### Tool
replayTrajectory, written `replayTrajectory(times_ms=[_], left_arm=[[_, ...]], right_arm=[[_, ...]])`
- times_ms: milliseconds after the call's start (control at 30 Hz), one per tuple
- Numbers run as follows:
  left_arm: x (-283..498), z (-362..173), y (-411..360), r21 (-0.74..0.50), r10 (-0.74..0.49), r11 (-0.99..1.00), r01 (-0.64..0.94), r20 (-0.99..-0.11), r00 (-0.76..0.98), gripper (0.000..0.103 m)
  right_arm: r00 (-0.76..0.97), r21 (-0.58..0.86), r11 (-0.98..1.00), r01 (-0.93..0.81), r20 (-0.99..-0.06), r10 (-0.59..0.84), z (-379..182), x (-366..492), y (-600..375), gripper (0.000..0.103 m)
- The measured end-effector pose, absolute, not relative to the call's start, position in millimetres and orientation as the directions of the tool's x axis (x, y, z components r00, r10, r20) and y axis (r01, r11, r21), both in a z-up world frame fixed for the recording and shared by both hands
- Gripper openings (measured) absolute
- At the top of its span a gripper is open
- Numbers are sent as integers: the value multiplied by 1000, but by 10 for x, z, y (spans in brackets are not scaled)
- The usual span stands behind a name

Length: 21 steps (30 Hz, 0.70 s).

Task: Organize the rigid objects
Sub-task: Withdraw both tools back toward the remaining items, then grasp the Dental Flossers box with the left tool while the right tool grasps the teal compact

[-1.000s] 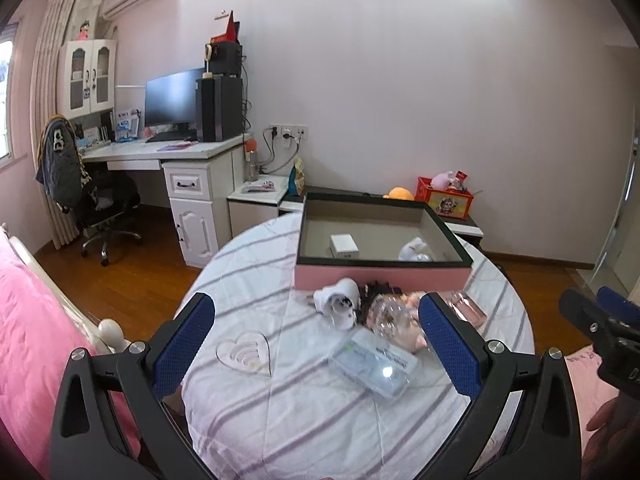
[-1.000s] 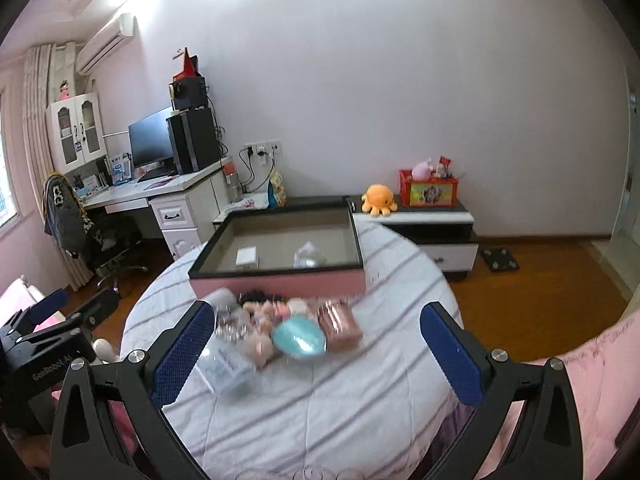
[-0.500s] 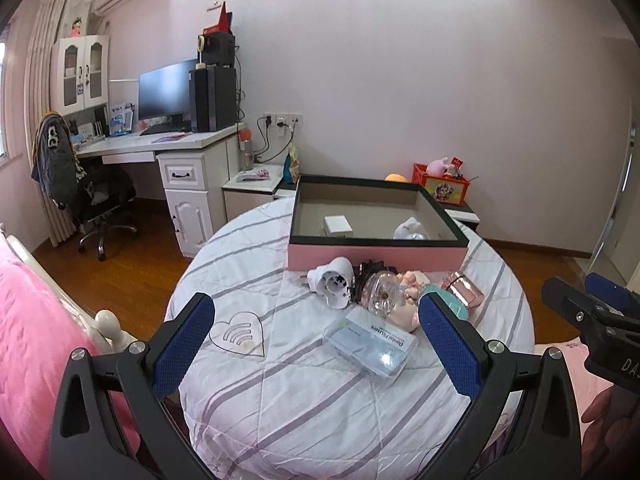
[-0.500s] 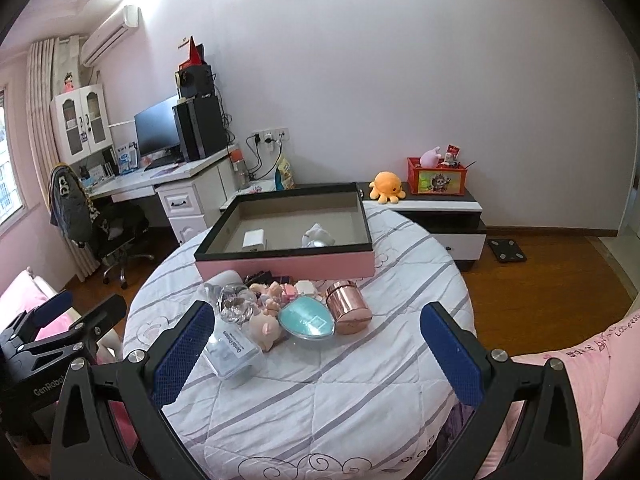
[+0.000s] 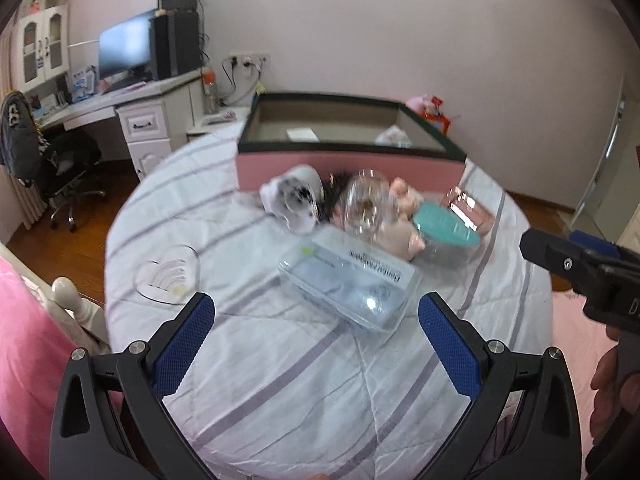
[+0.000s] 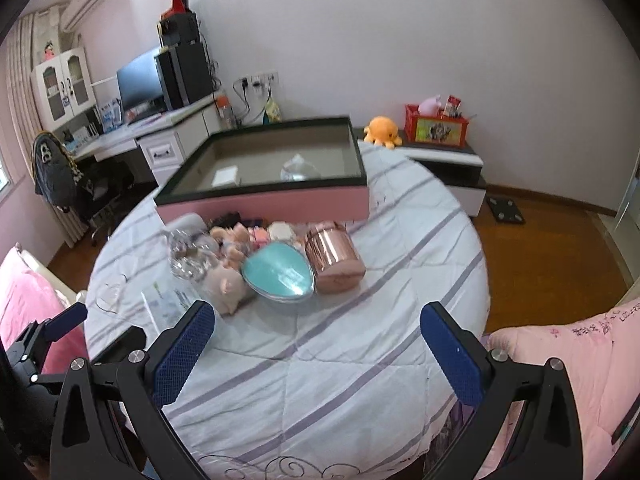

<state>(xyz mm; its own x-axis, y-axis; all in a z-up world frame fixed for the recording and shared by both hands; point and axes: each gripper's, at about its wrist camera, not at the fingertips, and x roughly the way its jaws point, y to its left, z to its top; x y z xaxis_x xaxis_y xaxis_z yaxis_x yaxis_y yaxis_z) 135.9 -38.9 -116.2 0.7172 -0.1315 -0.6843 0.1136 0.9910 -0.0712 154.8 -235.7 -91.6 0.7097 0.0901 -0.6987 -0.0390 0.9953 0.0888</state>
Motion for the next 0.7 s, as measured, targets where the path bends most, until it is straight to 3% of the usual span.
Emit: replayTrajectory(times_ms=[433,567,700], left_arm=[[1774,-1420,-567,-14,-222,952,304,-716,661,103],[1882,-1483,-635,24,-201,946,322,-738,645,103],[1958,-1510,-588,-38,-229,952,303,-747,624,97]], right_arm=[[648,107,993,-45,-753,110,-1216,1827,-2350,103],[640,106,993,-41,-761,108,-1251,1875,-2350,103],[630,109,992,-56,-768,120,-1294,1934,-2296,103]])
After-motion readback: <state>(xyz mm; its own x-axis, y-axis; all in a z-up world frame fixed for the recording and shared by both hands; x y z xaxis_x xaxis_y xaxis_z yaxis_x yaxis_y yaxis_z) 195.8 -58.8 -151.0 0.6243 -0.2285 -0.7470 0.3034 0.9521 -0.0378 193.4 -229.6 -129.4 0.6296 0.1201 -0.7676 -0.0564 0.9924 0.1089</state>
